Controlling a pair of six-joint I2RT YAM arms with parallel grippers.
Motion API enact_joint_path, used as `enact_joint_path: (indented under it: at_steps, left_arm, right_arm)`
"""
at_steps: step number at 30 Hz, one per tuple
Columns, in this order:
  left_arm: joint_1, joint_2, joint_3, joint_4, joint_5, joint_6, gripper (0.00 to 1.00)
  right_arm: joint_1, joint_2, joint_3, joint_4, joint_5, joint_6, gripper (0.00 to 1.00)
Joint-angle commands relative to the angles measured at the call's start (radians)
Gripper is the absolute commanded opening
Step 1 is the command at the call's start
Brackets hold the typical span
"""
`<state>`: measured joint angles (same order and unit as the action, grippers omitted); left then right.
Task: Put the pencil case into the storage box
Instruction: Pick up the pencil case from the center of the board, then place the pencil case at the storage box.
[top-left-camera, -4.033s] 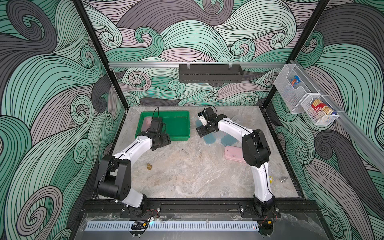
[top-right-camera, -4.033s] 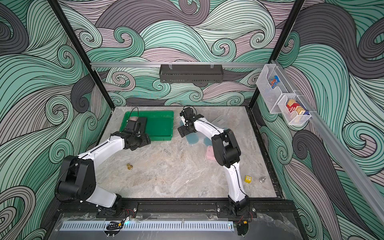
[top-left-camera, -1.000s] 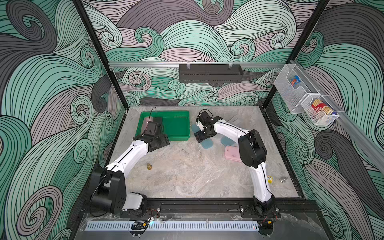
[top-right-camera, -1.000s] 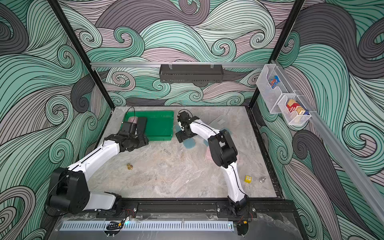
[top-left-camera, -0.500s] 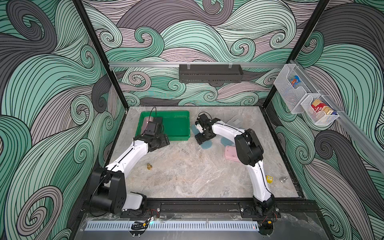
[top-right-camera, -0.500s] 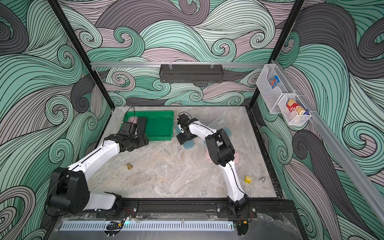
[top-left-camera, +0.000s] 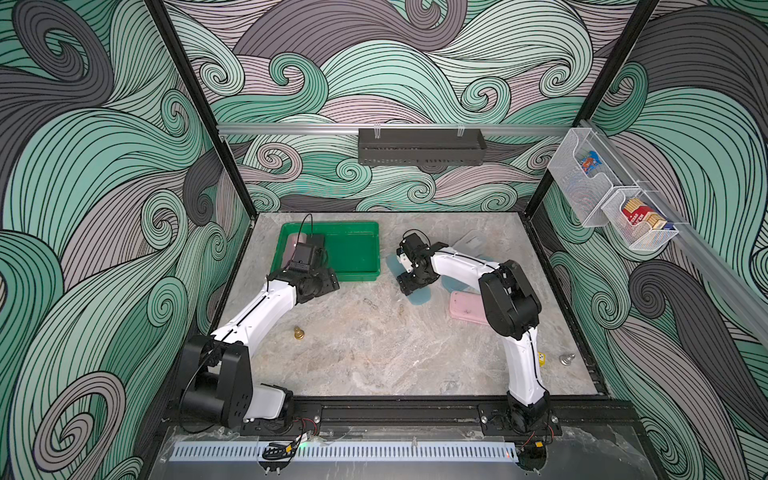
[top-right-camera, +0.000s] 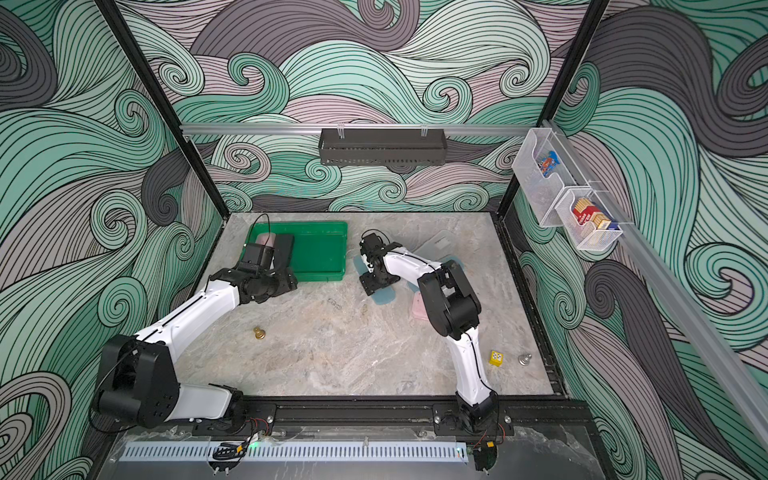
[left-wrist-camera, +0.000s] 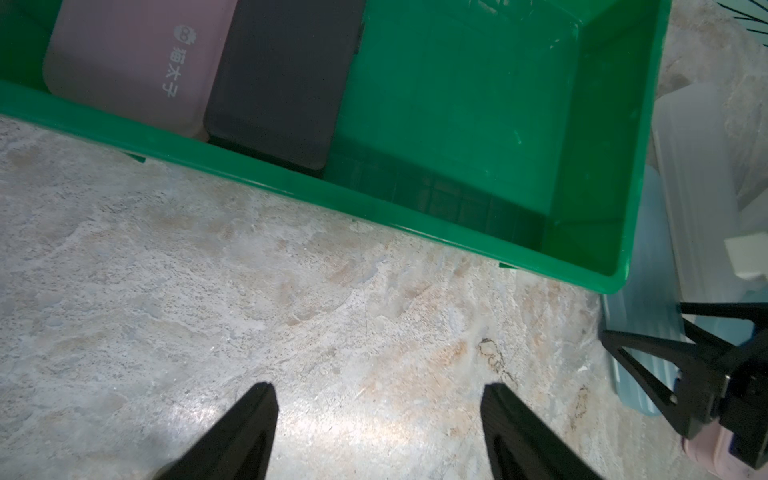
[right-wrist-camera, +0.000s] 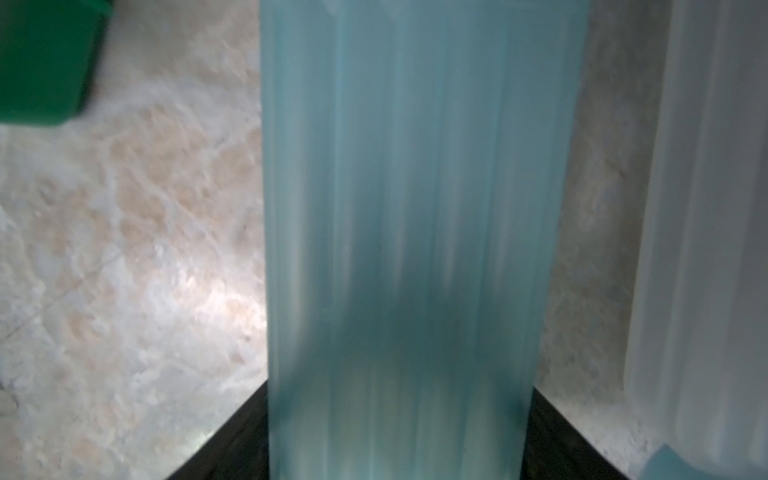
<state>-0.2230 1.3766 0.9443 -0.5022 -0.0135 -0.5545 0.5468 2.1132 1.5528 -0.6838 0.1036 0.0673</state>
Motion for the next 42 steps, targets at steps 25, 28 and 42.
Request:
enact_joint_path:
  at_steps: [25,28,42]
  left_arm:
    - [0.005,-0.075,0.0,-0.064,-0.058,-0.038,0.81]
    - [0.005,-0.073,0.0,-0.065,-0.063,-0.038,0.81]
    - [0.005,-0.079,-0.008,-0.064,-0.059,-0.033,0.81]
  right_arm:
    - [0.107,0.138,0.528,0.064,-0.107,0.262,0.65]
    - [0.126,0.194,0.584,0.085,-0.101,0.324,0.65]
    - [0.148,0.347,0.65,0.228,-0.047,0.493,0.65]
